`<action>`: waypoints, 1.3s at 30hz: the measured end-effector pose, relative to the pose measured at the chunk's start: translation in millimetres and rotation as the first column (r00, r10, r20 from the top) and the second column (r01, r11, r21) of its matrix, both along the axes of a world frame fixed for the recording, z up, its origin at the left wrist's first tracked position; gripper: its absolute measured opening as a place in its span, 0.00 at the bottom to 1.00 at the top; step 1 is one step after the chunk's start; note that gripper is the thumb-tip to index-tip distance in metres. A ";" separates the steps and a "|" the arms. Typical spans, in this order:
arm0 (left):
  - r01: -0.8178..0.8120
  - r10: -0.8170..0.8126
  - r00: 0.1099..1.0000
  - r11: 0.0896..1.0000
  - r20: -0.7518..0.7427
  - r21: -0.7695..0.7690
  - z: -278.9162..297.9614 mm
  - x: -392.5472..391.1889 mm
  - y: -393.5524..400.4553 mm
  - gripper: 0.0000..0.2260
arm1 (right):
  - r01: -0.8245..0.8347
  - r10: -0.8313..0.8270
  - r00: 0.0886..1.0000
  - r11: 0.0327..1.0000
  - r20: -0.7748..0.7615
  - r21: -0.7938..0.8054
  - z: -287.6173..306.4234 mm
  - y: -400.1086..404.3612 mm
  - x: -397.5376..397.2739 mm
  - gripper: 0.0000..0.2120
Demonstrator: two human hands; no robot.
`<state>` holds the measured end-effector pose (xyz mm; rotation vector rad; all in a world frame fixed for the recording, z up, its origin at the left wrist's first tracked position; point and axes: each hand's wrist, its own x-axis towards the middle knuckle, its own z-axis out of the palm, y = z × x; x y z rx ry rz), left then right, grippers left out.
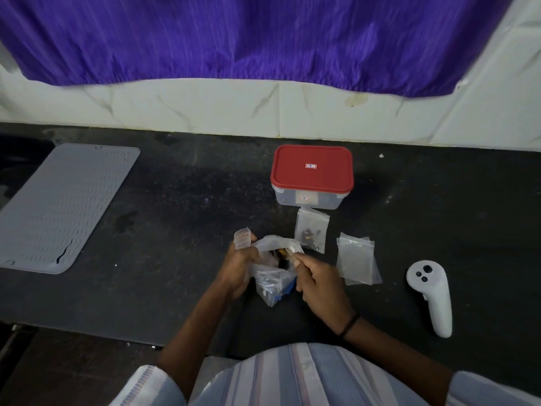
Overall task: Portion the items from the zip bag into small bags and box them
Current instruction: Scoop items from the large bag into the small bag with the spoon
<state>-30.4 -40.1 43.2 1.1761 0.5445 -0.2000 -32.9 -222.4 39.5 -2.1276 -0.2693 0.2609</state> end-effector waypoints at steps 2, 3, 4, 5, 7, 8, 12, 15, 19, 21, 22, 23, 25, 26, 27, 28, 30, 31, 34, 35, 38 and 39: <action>-0.035 0.037 0.999 0.997 -0.030 0.063 -3.2 -0.3 1.8 0.14 | 0.030 -0.028 0.998 0.998 -0.059 0.048 -0.6 -0.5 -1.0 0.14; -0.050 0.054 0.998 0.993 -0.037 0.108 -4.0 -0.3 1.7 0.15 | 0.047 -0.042 0.996 0.996 -0.072 0.071 -0.6 -1.1 -1.7 0.14; -0.062 0.069 0.997 0.986 -0.038 0.157 -4.0 -0.2 1.0 0.16 | 0.067 -0.058 0.995 0.993 -0.085 0.096 -0.5 -1.9 -2.9 0.13; -0.076 0.087 0.995 0.974 -0.042 0.215 -1.9 -0.1 -0.7 0.17 | 0.088 -0.075 0.992 0.989 -0.104 0.120 -1.0 -2.8 -4.1 0.13; -0.102 0.120 0.992 0.936 -0.033 0.338 1.2 1.7 -3.4 0.17 | 0.132 -0.108 0.983 0.978 -0.145 0.163 -1.1 -4.4 -6.5 0.12; -0.108 0.127 0.992 0.912 -0.021 0.396 2.1 2.3 -4.5 0.15 | 0.153 -0.123 0.979 0.970 -0.165 0.188 -1.1 -5.6 -7.9 0.12; -0.065 0.103 0.994 0.801 -0.030 0.595 3.9 2.8 -8.2 0.12 | 0.223 -0.143 0.953 0.929 -0.267 0.295 0.9 -10.2 -11.7 0.12; -0.061 0.099 0.995 0.746 -0.021 0.663 7.5 2.5 -10.6 0.13 | 0.257 -0.136 0.929 0.907 -0.344 0.333 3.7 -11.8 -13.7 0.12; -0.043 0.067 0.998 0.732 -0.010 0.680 10.5 2.0 -10.6 0.14 | 0.299 -0.117 0.891 0.879 -0.439 0.372 8.7 -10.2 -14.2 0.12; -0.049 0.070 0.998 0.713 -0.001 0.699 11.6 1.2 -9.9 0.15 | 0.333 -0.119 0.870 0.858 -0.479 0.391 11.3 -9.5 -13.7 0.12; -0.054 0.077 0.997 0.698 0.001 0.714 11.7 0.7 -9.6 0.15 | 0.338 -0.120 0.867 0.854 -0.484 0.394 12.5 -9.2 -14.1 0.12; -0.064 0.086 0.996 0.676 0.007 0.734 11.4 0.0 -9.0 0.16 | 0.335 -0.122 0.870 0.856 -0.478 0.393 13.5 -8.8 -15.0 0.12; -0.092 0.099 0.994 0.613 0.039 0.785 10.1 -1.2 -8.4 0.16 | 0.322 -0.127 0.883 0.863 -0.451 0.389 15.3 -8.5 -18.2 0.11; -0.103 0.097 0.994 0.582 0.057 0.806 10.0 -1.9 -8.5 0.15 | 0.320 -0.129 0.887 0.863 -0.443 0.390 15.9 -8.9 -19.9 0.11; -0.103 0.089 0.994 0.560 0.064 0.822 11.1 -1.9 -9.0 0.15 | 0.322 -0.131 0.888 0.861 -0.442 0.393 16.3 -9.7 -21.3 0.11; -0.095 0.076 0.995 0.549 0.063 0.830 12.6 -1.4 -8.9 0.15 | 0.329 -0.134 0.885 0.858 -0.446 0.395 16.7 -10.7 -22.3 0.11; -0.057 0.033 0.998 0.545 0.047 0.837 15.4 0.4 -7.6 0.15 | 0.354 -0.152 0.876 0.846 -0.458 0.397 18.7 -14.2 -22.9 0.11; -0.029 0.007 1.000 0.546 0.030 0.838 16.1 1.4 -5.9 0.16 | 0.370 -0.164 0.871 0.839 -0.462 0.399 19.5 -16.5 -22.5 0.11; 0.017 -0.041 0.999 0.572 0.008 0.820 17.3 2.2 0.7 0.18 | 0.401 -0.200 0.865 0.828 -0.461 0.392 23.1 -24.4 -20.4 0.12; 0.007 -0.044 0.999 0.573 0.022 0.820 18.0 1.8 3.3 0.18 | 0.408 -0.208 0.862 0.826 -0.463 0.389 24.6 -26.9 -19.9 0.12; -0.047 -0.049 0.995 0.540 0.087 0.841 19.0 0.6 8.9 0.17 | 0.417 -0.210 0.860 0.814 -0.465 0.404 30.4 -34.9 -19.5 0.12; -0.077 -0.051 0.991 0.519 0.121 0.851 19.0 -0.8 10.5 0.16 | 0.419 -0.206 0.860 0.807 -0.467 0.415 33.1 -36.5 -19.8 0.11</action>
